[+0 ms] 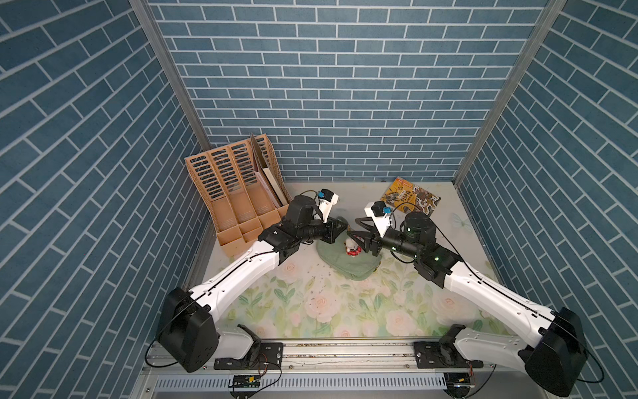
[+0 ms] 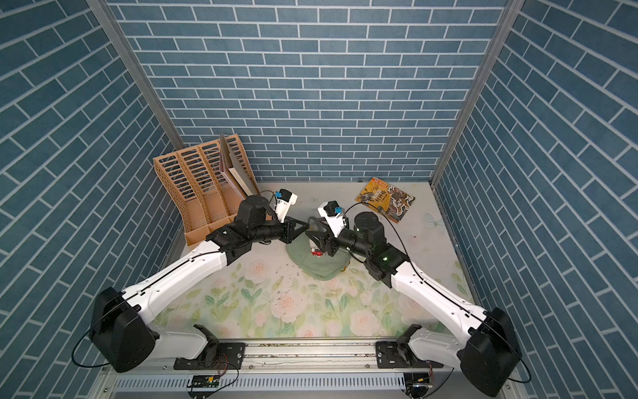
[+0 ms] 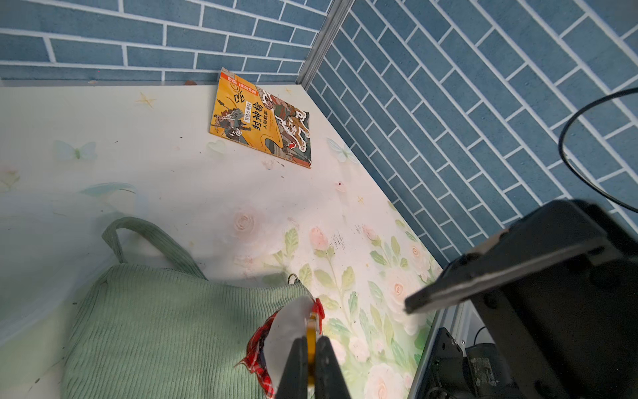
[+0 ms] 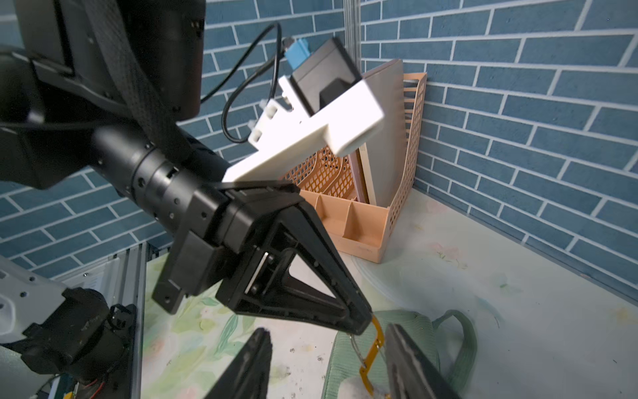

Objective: Remove the decoration from the bag
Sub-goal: Place the decoration item at the center of the board.

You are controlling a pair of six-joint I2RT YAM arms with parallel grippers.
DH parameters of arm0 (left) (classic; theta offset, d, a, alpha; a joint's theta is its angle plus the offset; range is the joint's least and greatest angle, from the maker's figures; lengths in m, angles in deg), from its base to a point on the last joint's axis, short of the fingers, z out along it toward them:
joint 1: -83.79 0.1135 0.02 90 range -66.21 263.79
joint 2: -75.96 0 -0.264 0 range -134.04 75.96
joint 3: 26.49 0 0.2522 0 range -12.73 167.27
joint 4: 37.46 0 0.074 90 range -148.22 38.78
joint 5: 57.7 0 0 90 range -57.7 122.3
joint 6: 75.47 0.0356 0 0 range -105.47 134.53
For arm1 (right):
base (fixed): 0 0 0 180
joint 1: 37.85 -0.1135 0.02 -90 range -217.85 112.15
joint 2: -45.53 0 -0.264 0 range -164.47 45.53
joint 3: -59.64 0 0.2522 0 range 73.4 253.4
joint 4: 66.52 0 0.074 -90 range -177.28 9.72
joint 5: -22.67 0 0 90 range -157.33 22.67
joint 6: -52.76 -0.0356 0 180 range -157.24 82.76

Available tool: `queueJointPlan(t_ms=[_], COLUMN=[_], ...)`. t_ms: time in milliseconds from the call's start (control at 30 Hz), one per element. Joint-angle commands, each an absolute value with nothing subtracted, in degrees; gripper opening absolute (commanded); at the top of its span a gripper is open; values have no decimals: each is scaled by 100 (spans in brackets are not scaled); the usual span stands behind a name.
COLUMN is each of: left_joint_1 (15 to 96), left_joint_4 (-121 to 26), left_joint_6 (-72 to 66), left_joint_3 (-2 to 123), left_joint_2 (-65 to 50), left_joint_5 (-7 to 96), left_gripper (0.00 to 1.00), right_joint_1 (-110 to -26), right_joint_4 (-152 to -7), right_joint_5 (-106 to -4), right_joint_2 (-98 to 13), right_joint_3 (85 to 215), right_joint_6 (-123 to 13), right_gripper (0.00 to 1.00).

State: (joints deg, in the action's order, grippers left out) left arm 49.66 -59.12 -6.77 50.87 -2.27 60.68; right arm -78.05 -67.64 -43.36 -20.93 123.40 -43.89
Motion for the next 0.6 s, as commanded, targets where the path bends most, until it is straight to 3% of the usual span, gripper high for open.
queueJointPlan(t_ms=[0, 267, 567], left_joint_1=[4978, 4816, 3801], left_joint_4=[-5771, -5829, -5473], left_joint_6=[-404, 94, 231], left_joint_3=[5019, 5311, 5839], left_joint_2=[-188, -217, -930], left_joint_5=[6298, 6588, 6669], left_gripper=[0, 0, 0], right_joint_1=[-7606, -6917, -6030], right_joint_4=[-6205, -5844, -6157], right_joint_5=[-4014, -4951, -6077], right_joint_2=[-1908, -1667, -1430], right_joint_3=[12157, 11748, 11309], right_joint_6=[-5069, -5910, -6873], right_gripper=[57, 56, 55])
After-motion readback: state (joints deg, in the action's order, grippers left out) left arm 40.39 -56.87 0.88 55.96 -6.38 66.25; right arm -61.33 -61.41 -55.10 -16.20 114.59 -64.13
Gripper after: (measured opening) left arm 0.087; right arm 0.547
